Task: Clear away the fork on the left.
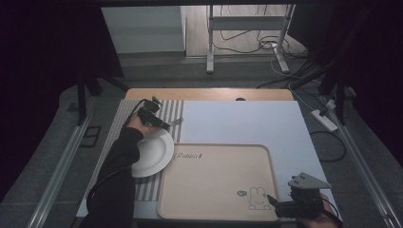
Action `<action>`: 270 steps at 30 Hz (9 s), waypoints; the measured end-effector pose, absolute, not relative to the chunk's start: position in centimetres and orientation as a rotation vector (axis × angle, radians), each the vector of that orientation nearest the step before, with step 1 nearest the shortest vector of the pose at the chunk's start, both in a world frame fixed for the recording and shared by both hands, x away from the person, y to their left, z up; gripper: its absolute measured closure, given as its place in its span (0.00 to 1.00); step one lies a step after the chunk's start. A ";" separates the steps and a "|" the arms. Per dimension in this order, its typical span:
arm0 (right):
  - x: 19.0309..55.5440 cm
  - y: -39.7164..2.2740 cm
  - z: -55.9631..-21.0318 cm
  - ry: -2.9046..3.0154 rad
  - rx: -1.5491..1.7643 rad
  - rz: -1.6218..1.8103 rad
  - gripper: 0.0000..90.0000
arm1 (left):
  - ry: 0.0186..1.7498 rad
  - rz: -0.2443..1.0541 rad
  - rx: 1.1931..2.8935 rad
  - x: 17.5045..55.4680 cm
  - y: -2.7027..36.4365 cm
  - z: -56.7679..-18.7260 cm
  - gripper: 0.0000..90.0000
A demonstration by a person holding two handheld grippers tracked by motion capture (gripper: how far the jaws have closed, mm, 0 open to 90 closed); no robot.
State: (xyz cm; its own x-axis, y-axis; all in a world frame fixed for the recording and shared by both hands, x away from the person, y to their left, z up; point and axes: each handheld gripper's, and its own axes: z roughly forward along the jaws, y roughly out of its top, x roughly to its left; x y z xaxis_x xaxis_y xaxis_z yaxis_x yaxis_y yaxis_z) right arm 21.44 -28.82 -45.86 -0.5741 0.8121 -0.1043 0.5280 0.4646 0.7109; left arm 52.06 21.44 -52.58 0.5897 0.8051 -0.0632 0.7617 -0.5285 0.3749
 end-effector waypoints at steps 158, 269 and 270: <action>21.2 -28.7 -45.8 2.298 1.068 0.903 0.00 | 0.875 -0.037 2.504 32.6 8.7 -51.1 0.99; 21.3 -28.9 -45.7 2.278 1.112 0.917 0.00 | 1.127 0.174 2.001 23.7 26.1 -49.3 0.00; 21.3 -28.9 -45.7 2.277 1.113 0.917 0.00 | 1.131 0.176 1.999 23.5 26.3 -49.3 0.00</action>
